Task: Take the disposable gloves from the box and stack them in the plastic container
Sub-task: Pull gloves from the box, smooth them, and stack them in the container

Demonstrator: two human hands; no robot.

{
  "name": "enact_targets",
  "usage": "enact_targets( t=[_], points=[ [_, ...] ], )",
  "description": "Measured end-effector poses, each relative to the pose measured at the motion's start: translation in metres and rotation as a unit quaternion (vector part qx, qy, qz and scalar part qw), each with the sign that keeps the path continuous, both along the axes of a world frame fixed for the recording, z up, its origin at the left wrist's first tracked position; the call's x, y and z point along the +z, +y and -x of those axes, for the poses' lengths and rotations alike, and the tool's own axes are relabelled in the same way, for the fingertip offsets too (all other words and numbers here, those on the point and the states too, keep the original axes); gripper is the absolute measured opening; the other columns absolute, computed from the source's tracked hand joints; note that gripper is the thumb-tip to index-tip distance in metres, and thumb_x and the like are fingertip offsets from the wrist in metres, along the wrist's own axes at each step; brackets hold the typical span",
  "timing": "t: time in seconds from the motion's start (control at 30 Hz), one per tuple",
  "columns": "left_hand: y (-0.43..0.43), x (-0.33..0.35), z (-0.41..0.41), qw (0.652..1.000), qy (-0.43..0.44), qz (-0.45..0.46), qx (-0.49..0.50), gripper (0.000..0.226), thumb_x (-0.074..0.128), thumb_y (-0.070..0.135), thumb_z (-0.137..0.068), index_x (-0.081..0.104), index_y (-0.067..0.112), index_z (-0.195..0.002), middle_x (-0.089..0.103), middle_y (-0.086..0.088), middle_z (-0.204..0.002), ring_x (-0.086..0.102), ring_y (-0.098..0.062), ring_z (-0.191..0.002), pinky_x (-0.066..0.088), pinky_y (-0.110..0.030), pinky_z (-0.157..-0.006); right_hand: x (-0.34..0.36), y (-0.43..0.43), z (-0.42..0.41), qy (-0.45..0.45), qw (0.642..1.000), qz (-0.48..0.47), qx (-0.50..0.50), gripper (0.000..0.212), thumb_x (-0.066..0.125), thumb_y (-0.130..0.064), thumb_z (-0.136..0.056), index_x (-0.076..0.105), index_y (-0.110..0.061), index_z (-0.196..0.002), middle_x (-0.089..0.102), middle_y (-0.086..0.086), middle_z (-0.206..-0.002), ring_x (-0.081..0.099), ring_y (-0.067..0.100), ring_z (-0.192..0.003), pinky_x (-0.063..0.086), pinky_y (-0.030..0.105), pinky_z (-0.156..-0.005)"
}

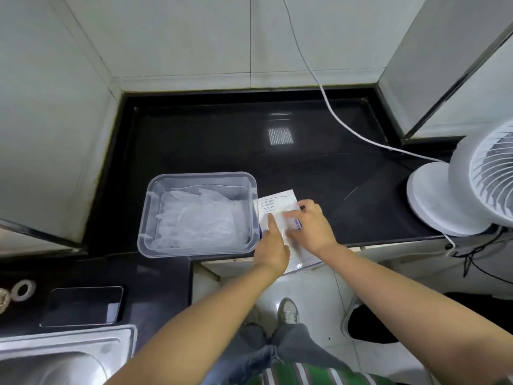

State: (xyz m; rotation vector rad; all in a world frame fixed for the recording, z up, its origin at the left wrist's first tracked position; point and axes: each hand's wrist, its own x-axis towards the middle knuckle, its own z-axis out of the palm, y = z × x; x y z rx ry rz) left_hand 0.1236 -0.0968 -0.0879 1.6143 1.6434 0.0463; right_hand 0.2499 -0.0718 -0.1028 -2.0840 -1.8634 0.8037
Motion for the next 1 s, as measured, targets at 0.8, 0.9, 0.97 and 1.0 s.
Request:
enact_targets(
  t=[0.8, 0.9, 0.97, 1.0],
  points=[
    [0.003, -0.002, 0.003, 0.999, -0.045, 0.006, 0.028, 0.084, 0.064, 0.019, -0.093, 0.009, 0.022, -0.155, 0.043, -0.01, -0.138, 0.049, -0.026, -0.124, 0.042, -0.034, -0.096, 0.019, 0.013, 0.004, 0.2, 0.971, 0.045, -0.122, 0.017, 0.062, -0.009, -0.09, 0.059, -0.004, -0.074, 0.057, 0.007, -0.076, 0.05, 0.017, -0.072, 0.045, 0.03, -0.069],
    [0.003, -0.002, 0.002, 0.998, -0.045, 0.018, 0.034, 0.083, 0.065, 0.019, -0.092, 0.011, 0.018, -0.156, 0.041, -0.01, -0.14, 0.047, -0.026, -0.126, 0.039, -0.032, -0.101, 0.038, 0.02, 0.005, 0.337, 0.925, -0.038, -0.172, 0.011, 0.055, -0.009, -0.094, 0.063, -0.005, -0.089, 0.065, 0.005, -0.089, 0.057, 0.011, -0.081, 0.05, 0.029, -0.075],
    [0.005, 0.0, 0.001, 0.998, -0.038, 0.021, 0.034, 0.079, 0.065, 0.019, -0.092, 0.017, 0.013, -0.155, 0.041, -0.012, -0.142, 0.047, -0.026, -0.128, 0.037, -0.03, -0.102, 0.054, 0.027, 0.007, 0.405, 0.883, -0.085, -0.221, 0.012, 0.05, -0.011, -0.096, 0.059, -0.008, -0.09, 0.059, 0.0, -0.085, 0.053, 0.009, -0.078, 0.047, 0.025, -0.072],
    [0.005, 0.0, 0.0, 0.999, -0.034, 0.027, 0.032, 0.079, 0.065, 0.019, -0.092, 0.017, 0.012, -0.154, 0.04, -0.013, -0.142, 0.046, -0.027, -0.128, 0.036, -0.03, -0.103, 0.06, 0.03, 0.007, 0.424, 0.87, -0.091, -0.236, 0.011, 0.048, -0.012, -0.096, 0.056, -0.009, -0.089, 0.054, -0.002, -0.082, 0.049, 0.009, -0.075, 0.045, 0.023, -0.069]
  ],
)
